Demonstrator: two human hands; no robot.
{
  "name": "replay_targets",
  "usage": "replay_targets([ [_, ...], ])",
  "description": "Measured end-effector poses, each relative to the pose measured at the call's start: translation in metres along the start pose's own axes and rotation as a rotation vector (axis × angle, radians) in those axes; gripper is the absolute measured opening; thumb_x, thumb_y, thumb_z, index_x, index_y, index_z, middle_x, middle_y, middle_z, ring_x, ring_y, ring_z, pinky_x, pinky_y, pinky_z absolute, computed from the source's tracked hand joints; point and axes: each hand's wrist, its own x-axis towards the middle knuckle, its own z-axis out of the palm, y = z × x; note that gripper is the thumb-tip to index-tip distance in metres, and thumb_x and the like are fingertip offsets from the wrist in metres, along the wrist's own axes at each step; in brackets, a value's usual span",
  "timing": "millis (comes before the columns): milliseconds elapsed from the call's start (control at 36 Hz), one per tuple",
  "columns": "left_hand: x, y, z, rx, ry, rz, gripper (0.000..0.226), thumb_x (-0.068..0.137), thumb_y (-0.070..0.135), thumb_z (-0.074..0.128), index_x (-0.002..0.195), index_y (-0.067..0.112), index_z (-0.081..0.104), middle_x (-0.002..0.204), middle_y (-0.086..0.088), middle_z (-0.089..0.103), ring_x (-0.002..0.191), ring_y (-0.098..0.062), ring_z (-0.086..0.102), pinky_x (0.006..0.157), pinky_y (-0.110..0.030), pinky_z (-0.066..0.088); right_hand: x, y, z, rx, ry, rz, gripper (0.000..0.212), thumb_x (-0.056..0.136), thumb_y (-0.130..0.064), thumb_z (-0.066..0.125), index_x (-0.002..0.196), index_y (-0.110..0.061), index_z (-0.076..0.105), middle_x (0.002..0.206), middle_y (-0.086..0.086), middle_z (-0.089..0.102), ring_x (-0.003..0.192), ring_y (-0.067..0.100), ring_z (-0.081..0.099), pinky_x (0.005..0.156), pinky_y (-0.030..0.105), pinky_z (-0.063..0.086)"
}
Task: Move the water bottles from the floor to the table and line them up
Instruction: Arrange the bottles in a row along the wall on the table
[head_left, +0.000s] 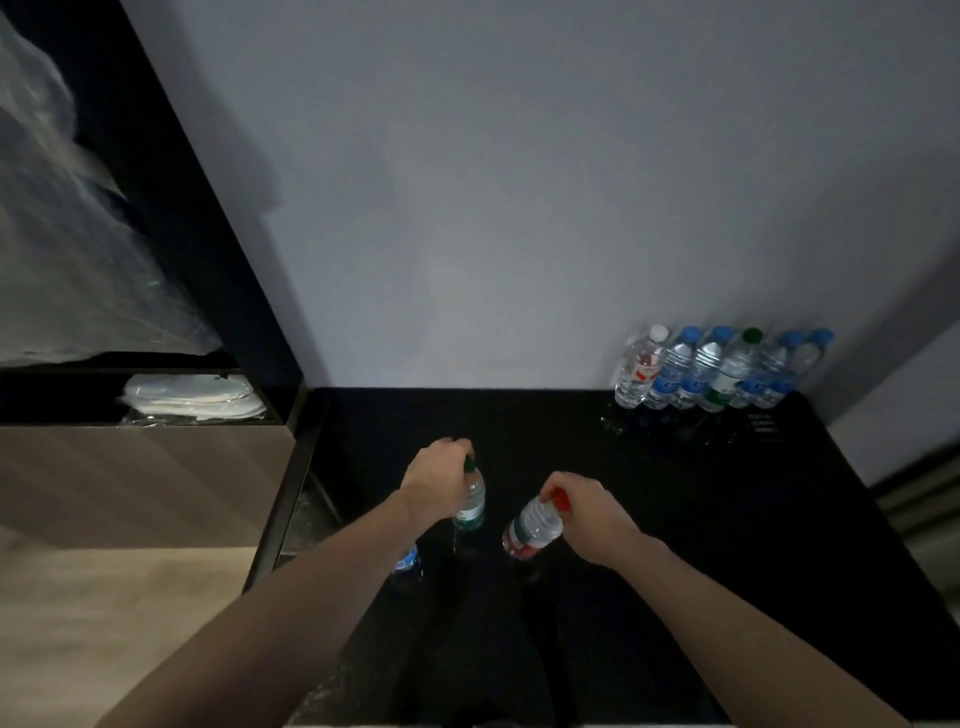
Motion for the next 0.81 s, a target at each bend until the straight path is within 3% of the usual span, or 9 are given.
replay_targets([
  [167,-0.014,-0.004,0.009,-0.037,-0.048,0.017,0.027,0.093,0.017,0.067,0.119,0.020,0.061,0.113,0.001,0.056,0.102,-0.019,0.061,0.088,-0.037,0.058,-0.018,0.010,-0.004,-0.083,-0.139,-0.046,0.046,0.087,0.001,0.061,0.095,-0.044,0.055,0.112,-0.015,0.054,0.107,0.007,0.058,0.087,0.029,0.056],
  [250,-0.021,-0.003,0.014,-0.048,-0.093,0.029,0.028,0.094,0.017,0.067,0.121,0.021,0.061,0.116,0.001,0.056,0.106,-0.019,0.061,0.090,-0.037,0.058,-0.023,0.012,-0.006,-0.088,-0.180,-0.065,0.044,0.087,-0.002,0.062,0.094,-0.045,0.055,0.114,-0.015,0.054,0.107,0.007,0.057,0.086,0.028,0.056],
  [361,-0.026,-0.002,0.016,-0.046,-0.119,0.034,0.031,0.092,0.020,0.070,0.122,0.022,0.063,0.120,-0.002,0.062,0.110,-0.021,0.063,0.092,-0.038,0.058,-0.027,0.010,-0.006,-0.017,-0.111,-0.070,0.035,0.087,-0.009,0.064,0.088,-0.043,0.059,0.106,-0.014,0.055,0.097,0.005,0.059,0.084,0.026,0.055],
  [472,-0.028,-0.006,0.018,-0.040,-0.093,0.047,0.038,0.093,0.021,0.069,0.130,0.021,0.063,0.126,-0.003,0.065,0.113,-0.021,0.064,0.094,-0.037,0.057,-0.033,0.010,0.001,0.074,-0.071,-0.033,0.026,0.090,-0.014,0.064,0.095,-0.039,0.064,0.106,-0.013,0.059,0.097,0.006,0.061,0.089,0.029,0.054],
  [639,-0.028,-0.015,0.019,-0.089,-0.076,0.037,0.041,0.092,0.023,0.070,0.132,0.024,0.062,0.128,0.000,0.064,0.115,-0.018,0.063,0.095,-0.035,0.056,-0.041,0.015,0.002,0.185,-0.066,0.003,0.031,0.093,-0.011,0.058,0.099,-0.041,0.064,0.108,-0.014,0.063,0.102,0.005,0.061,0.091,0.030,0.053],
  [806,-0.027,-0.012,0.022,-0.082,-0.076,0.045,0.044,0.092,0.024,0.071,0.135,0.025,0.061,0.130,0.000,0.065,0.117,-0.018,0.063,0.096,-0.036,0.056,-0.049,0.032,-0.011,0.275,-0.018,0.080,0.034,0.092,-0.005,0.055,0.092,-0.037,0.065,0.103,-0.008,0.066,0.097,0.010,0.064,0.080,0.024,0.051],
])
